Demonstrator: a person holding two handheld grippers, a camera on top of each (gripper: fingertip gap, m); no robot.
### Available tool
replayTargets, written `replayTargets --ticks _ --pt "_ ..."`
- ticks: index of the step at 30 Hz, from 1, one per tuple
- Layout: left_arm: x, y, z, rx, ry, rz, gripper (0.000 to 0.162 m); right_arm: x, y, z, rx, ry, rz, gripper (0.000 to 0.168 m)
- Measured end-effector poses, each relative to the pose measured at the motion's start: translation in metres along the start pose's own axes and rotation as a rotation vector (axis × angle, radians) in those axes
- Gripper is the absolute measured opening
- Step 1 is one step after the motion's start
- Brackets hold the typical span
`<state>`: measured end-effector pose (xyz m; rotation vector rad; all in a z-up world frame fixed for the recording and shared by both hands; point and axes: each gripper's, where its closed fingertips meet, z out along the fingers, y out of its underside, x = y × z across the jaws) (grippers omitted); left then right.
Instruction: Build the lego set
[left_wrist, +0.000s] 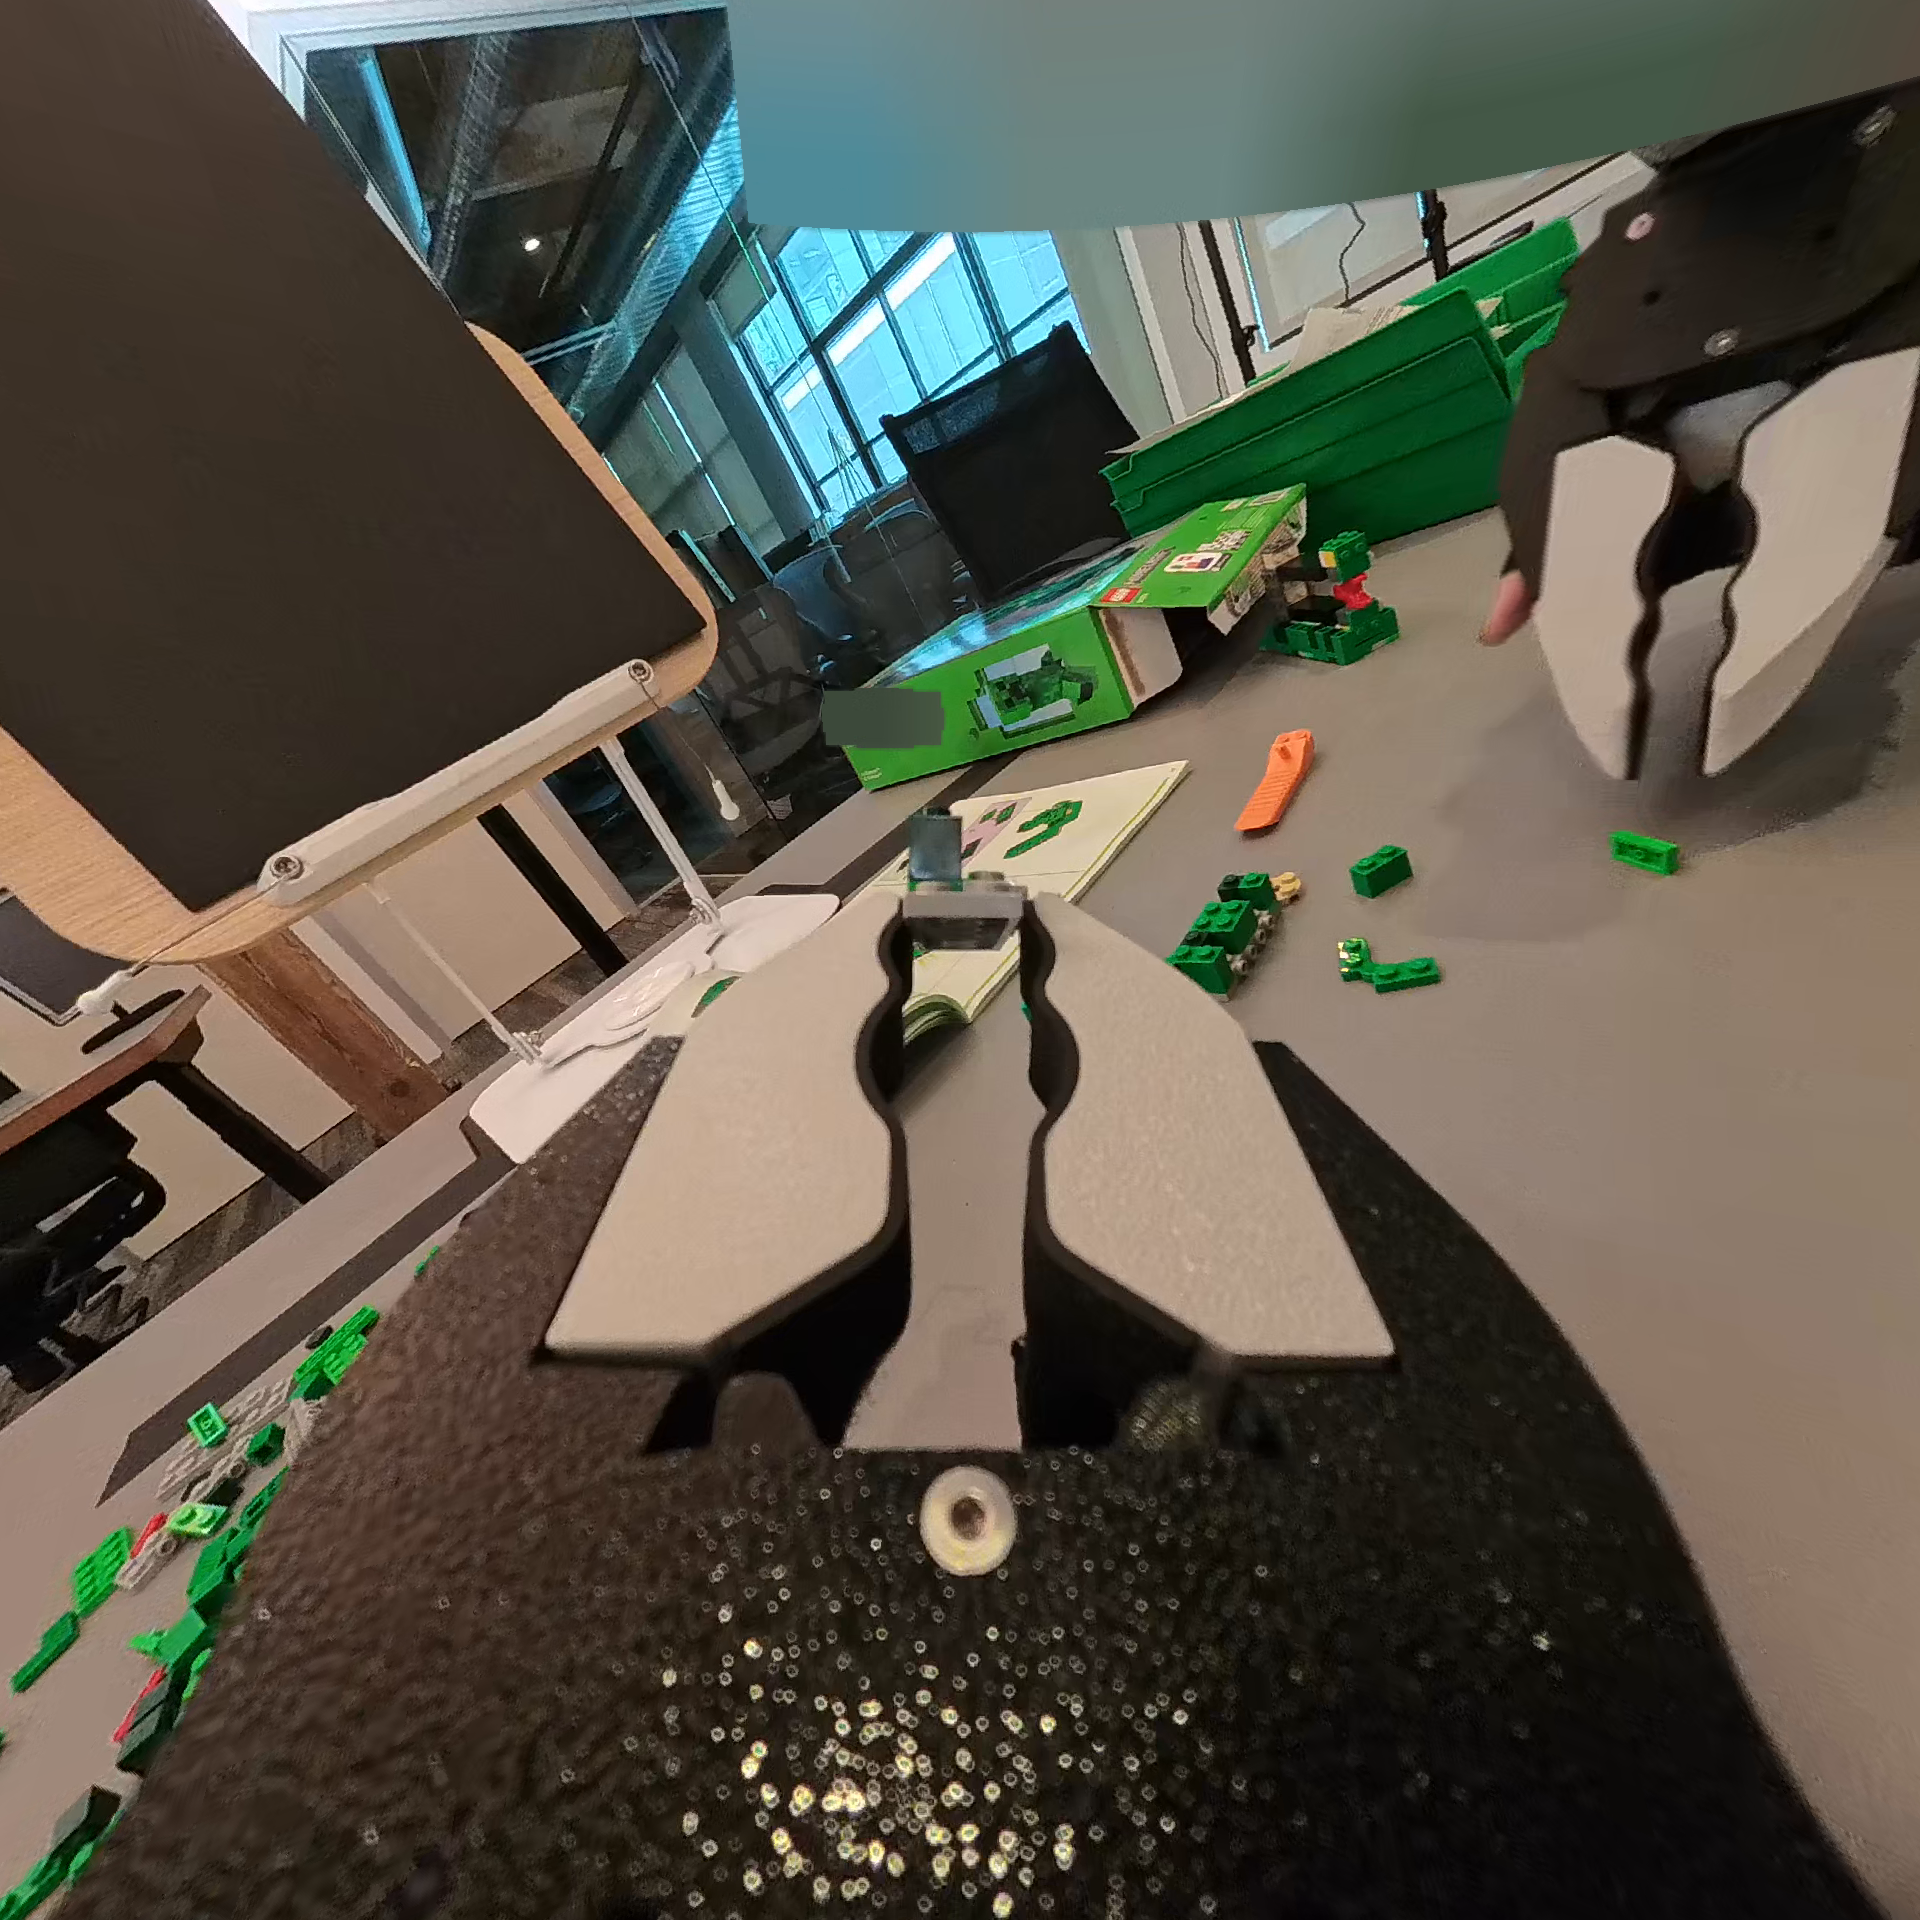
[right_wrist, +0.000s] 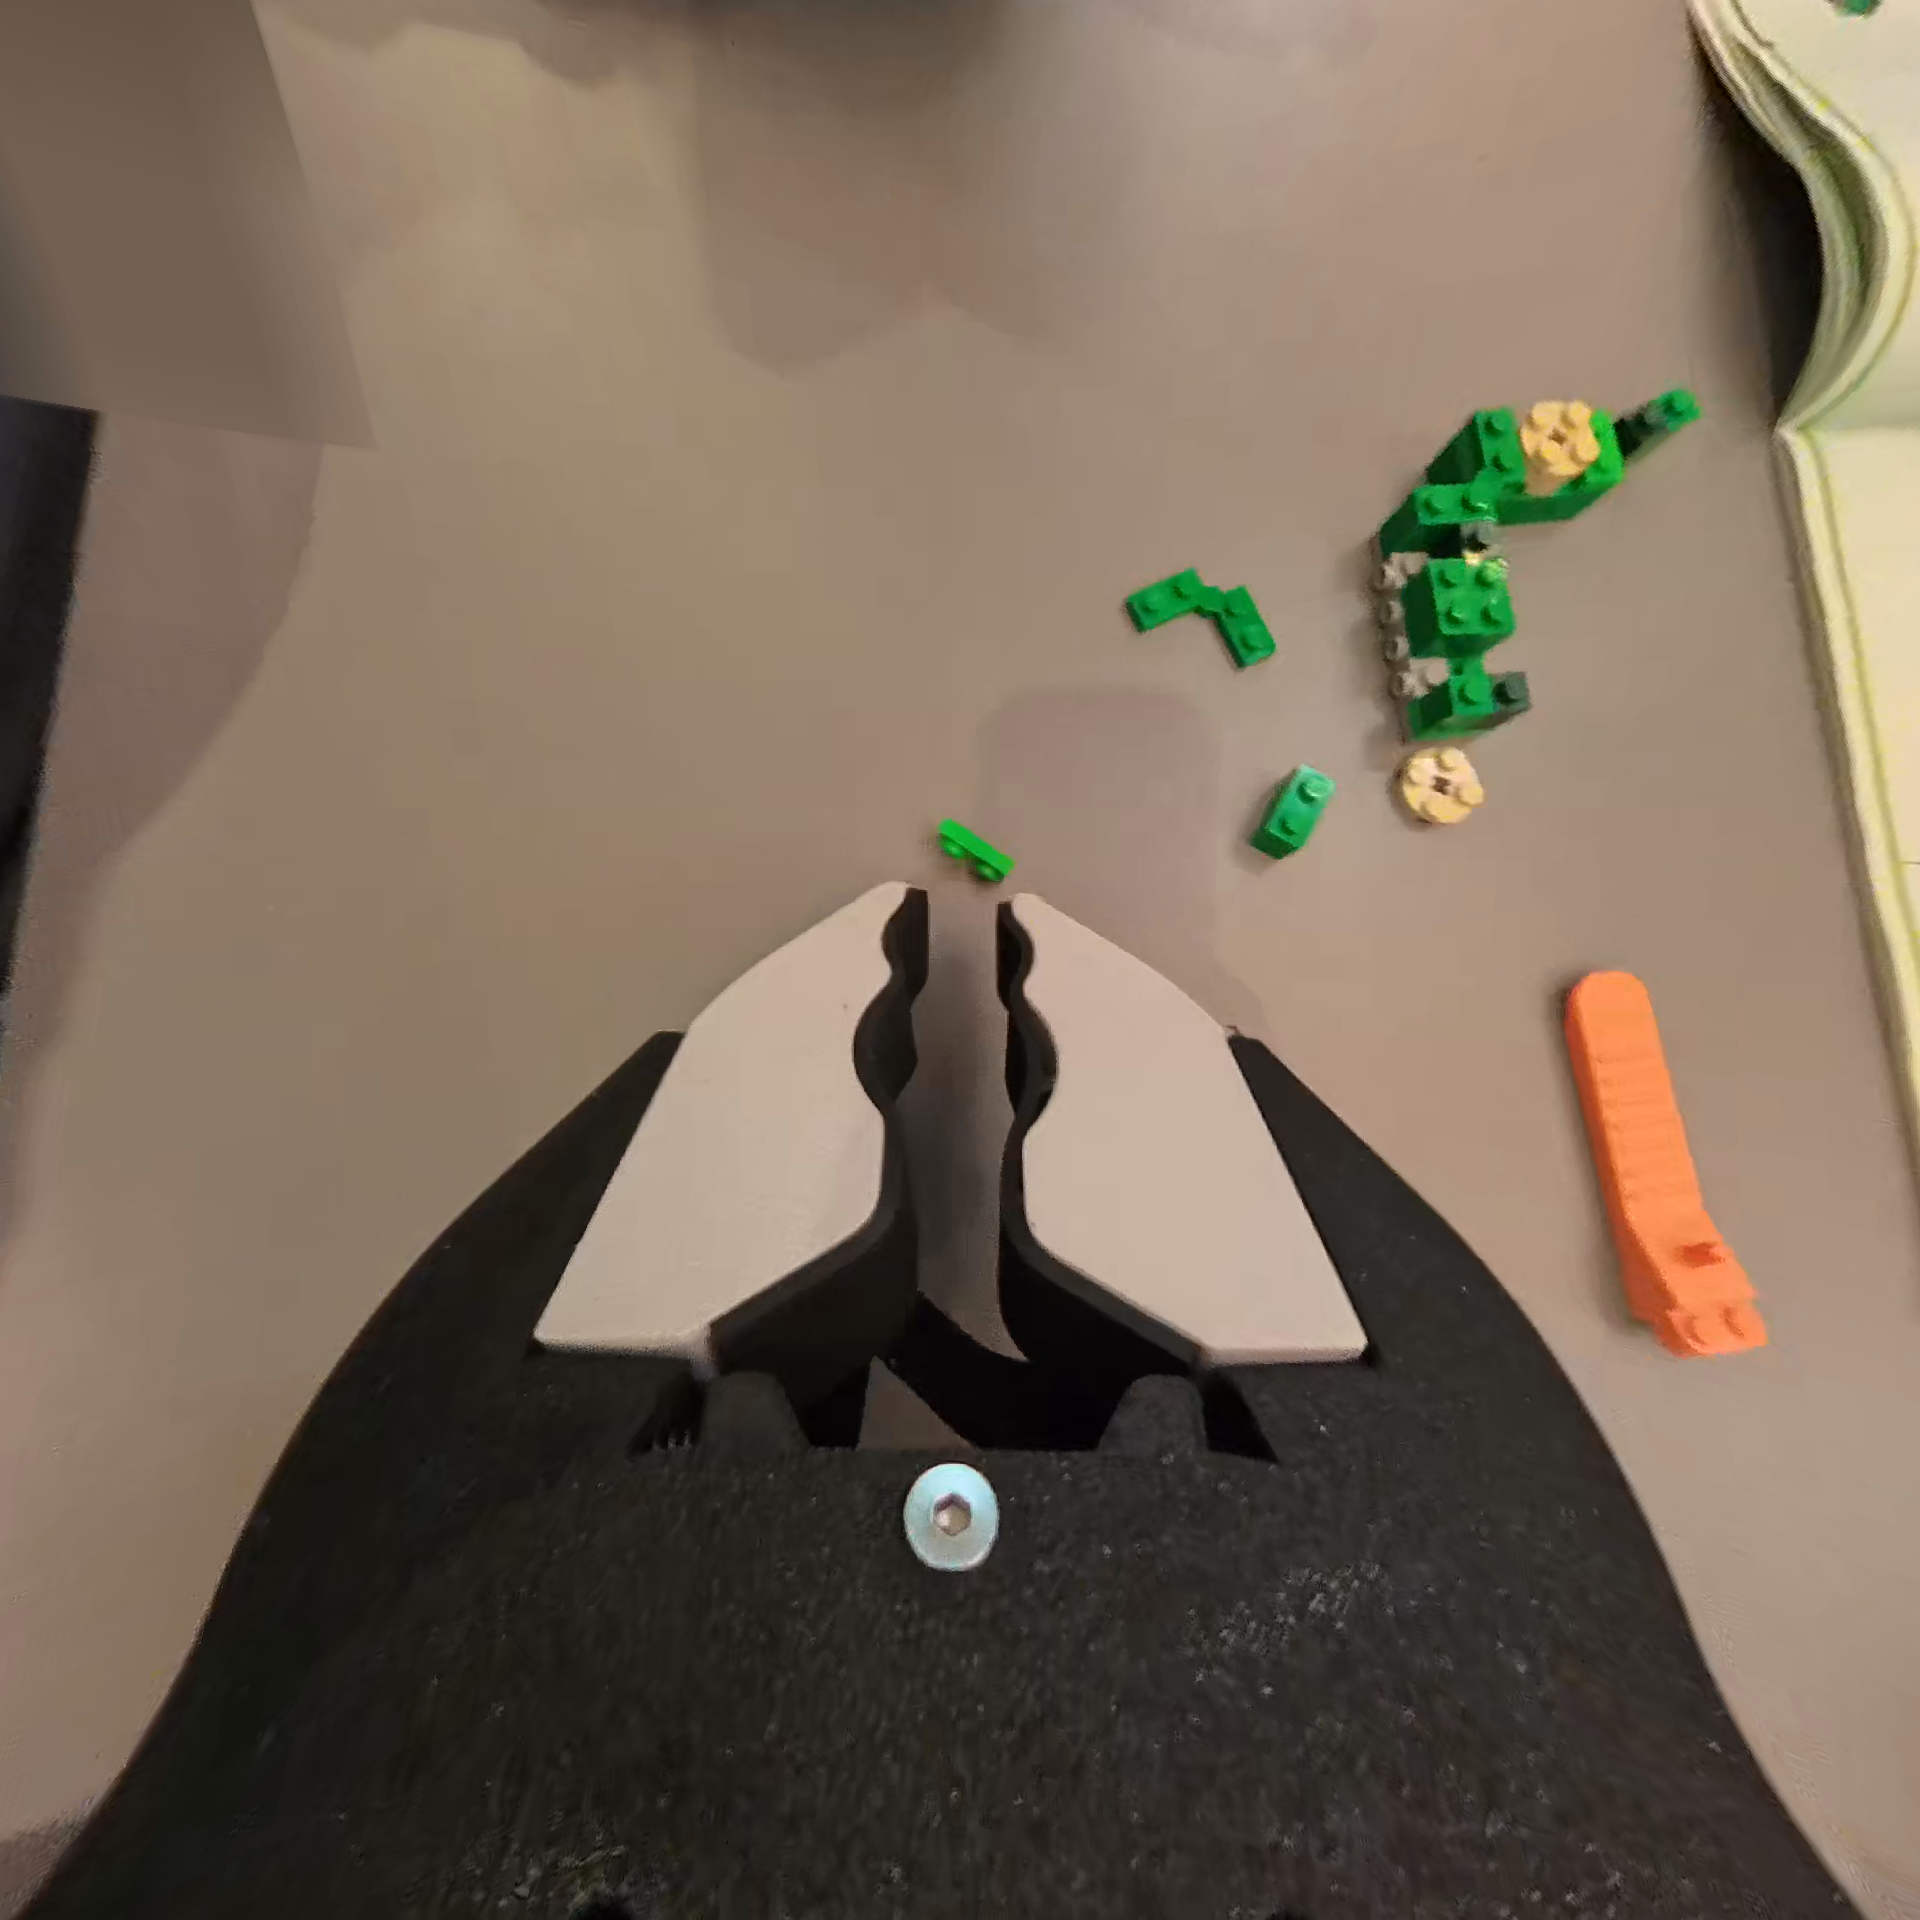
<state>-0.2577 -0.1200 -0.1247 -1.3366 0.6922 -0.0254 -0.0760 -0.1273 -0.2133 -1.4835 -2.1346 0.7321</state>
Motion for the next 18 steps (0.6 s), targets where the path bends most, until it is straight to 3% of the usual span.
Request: replayTargets --ticks 18 --pt "0.003 0.001 0.001 -0.001 0.024 -0.018 0.018 -0.002 -0.009 0.020 -0.031 0.013 -0.061 0.019"
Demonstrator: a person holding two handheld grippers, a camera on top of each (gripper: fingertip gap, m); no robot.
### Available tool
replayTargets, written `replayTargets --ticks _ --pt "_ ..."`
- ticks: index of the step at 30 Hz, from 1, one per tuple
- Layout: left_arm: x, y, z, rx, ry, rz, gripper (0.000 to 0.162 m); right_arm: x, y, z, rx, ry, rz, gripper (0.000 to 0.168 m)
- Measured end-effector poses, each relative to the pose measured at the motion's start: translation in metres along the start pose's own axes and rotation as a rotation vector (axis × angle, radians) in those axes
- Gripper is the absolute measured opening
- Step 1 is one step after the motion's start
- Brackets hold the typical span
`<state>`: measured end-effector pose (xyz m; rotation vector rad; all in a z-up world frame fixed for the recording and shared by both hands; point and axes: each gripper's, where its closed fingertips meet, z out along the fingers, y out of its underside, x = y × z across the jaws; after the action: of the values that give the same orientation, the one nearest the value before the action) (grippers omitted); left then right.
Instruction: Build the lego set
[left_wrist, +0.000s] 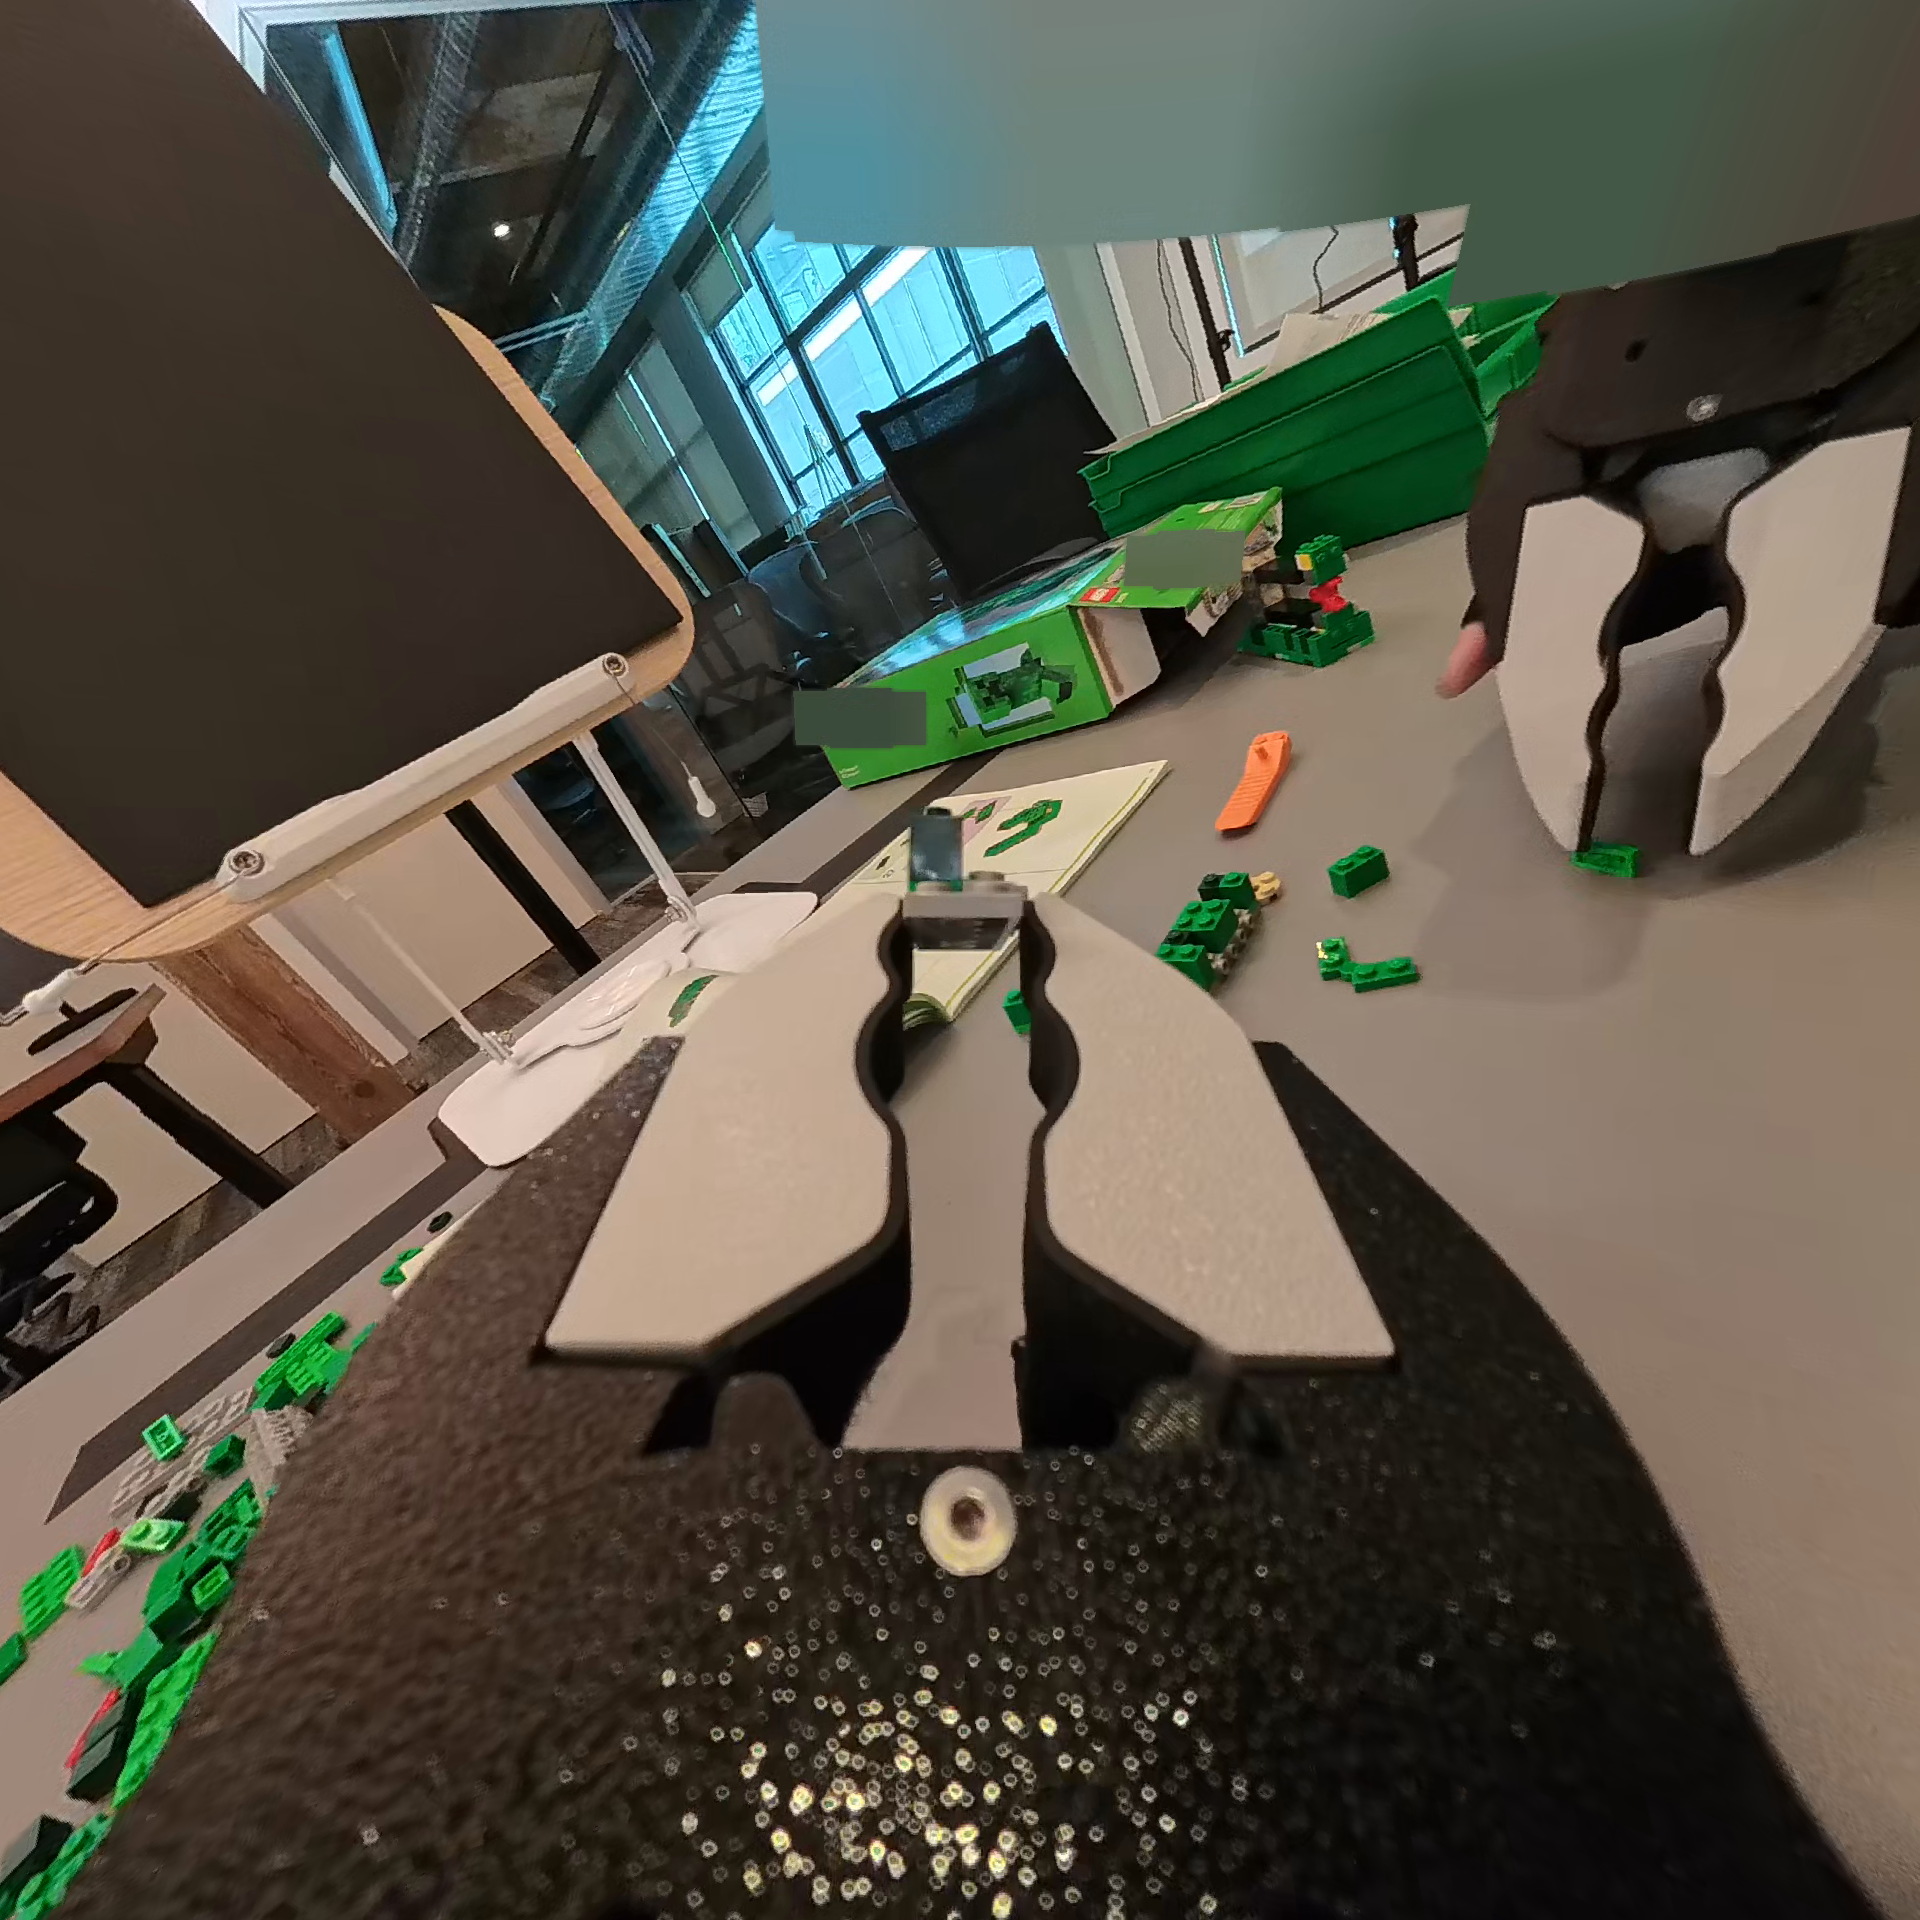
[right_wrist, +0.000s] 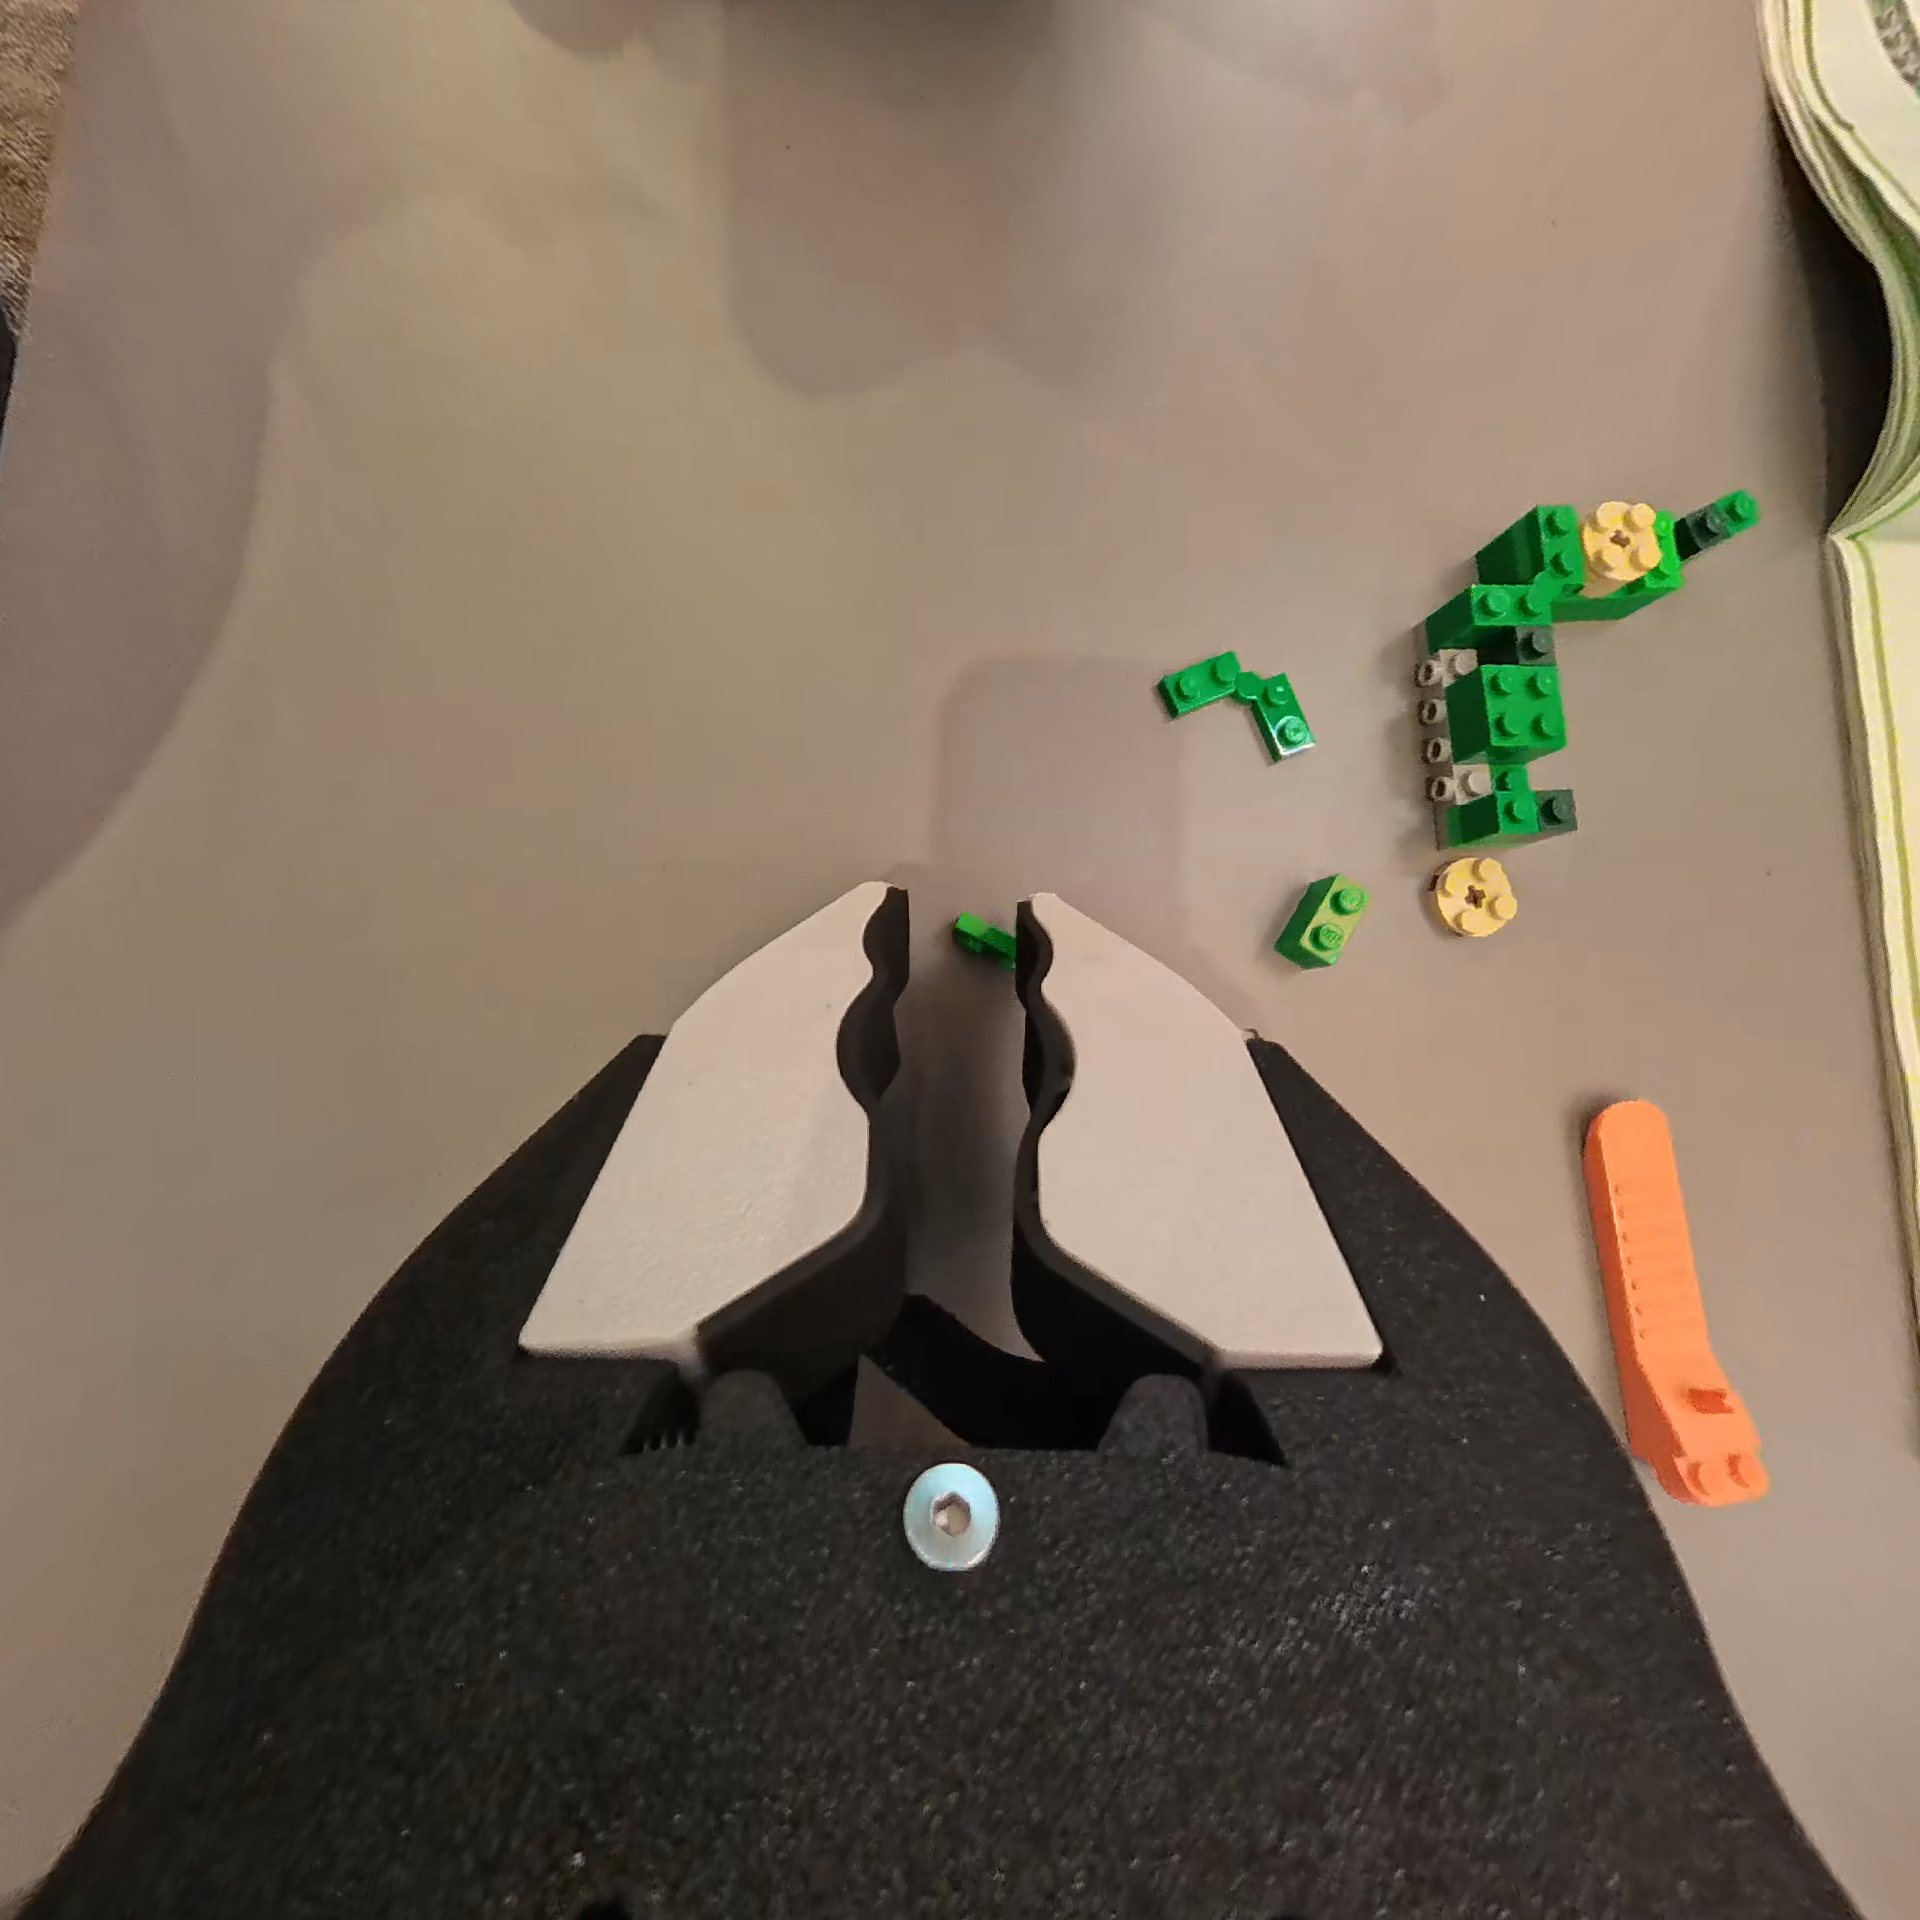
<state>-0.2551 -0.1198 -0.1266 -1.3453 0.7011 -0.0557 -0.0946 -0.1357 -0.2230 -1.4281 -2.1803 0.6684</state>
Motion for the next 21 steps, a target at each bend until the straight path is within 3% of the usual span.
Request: replayTargets --ticks 5,10,21 --pt "0.001 0.000 0.000 0.003 0.005 -0.004 0.018 0.002 0.000 0.003 -0.026 0.020 -0.046 0.020" --pt "0.000 0.000 0.000 0.007 0.008 -0.014 0.018 0.007 0.007 -0.007 -0.099 0.030 -0.219 0.019" --pt "0.000 -0.001 -0.001 0.013 0.012 -0.024 0.018 0.008 0.005 -0.004 -0.248 -0.167 -0.515 0.013"
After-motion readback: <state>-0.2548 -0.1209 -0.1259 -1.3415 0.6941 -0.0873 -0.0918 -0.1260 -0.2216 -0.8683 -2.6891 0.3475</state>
